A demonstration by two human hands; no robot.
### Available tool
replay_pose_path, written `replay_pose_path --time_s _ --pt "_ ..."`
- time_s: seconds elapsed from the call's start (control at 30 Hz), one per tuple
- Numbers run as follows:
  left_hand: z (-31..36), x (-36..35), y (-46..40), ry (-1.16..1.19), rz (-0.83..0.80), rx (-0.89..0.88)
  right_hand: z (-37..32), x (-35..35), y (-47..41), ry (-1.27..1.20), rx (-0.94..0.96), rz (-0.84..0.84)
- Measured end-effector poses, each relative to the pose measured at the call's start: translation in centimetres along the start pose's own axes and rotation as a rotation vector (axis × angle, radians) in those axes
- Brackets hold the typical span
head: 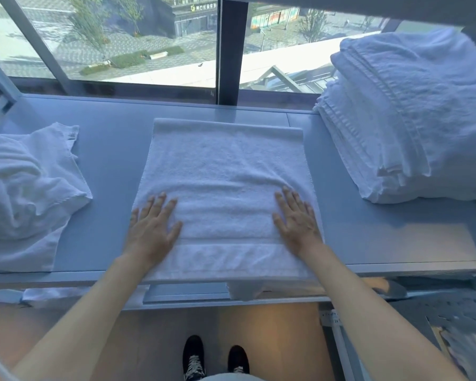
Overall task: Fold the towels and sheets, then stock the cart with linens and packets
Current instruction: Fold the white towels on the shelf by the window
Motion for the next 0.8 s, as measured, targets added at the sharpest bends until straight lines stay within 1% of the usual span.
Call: replay_pose_path --time_s 0.1,0.2,0.27,0.3,0.37,0.43,0.53,0.6,0.67,0.73,0.8 --pt "-0.4 0.8 4.6 0.031 0.052 0.014 -1.2 -0.3 4.1 -0.009 -0.012 -0.001" --pt "-0.3 0.8 7.0 0.057 0.127 -0.011 -3.9 -0.3 6.4 0.001 -0.021 0.088" --pt "1.6 0.7 6.1 0.072 0.122 -0.1 -6.1 -0.4 4.8 -0.059 0.07 0.139" --pt "3.1 0.6 5.1 0.063 0.098 -0.154 -7.3 -0.4 3.2 -0.091 0.13 0.133" --pt "6.3 -0.2 2.5 0.026 0.038 -0.241 -9.2 -0.6 -0.6 -0.116 0.242 0.083" --pt "8.2 -1.1 -0.5 -0.039 -0.011 -0.249 -9.7 -0.9 -4.0 -0.111 0.261 0.013" --pt "6.3 -1.4 -4.3 -0.077 -0.019 -0.172 -5.9 -0.7 -6.1 -0.034 0.143 -0.038" --pt "3.0 -1.2 -5.5 -0.056 0.02 -0.135 -1.8 -0.1 -5.2 0.006 0.071 -0.022" --pt "0.4 -1.0 -5.6 -0.037 0.034 -0.098 1.7 0.5 -3.5 -0.011 0.009 0.017" --pt "-0.7 -1.2 -5.0 -0.031 0.041 -0.086 3.2 0.7 -2.0 -0.032 -0.012 0.039" --pt "-0.6 -1.3 -3.8 -0.028 0.042 -0.087 3.3 0.7 -0.9 -0.038 0.007 0.032"
Point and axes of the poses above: each hand's wrist, its own y-axis away from the middle knuckle, its own x-axis out of the back of the hand, z = x × y, the point moved 2 cm from there along -y, towards the middle knuckle, and after that the axes turned 14 degrees about x, right-handed, at the moved point
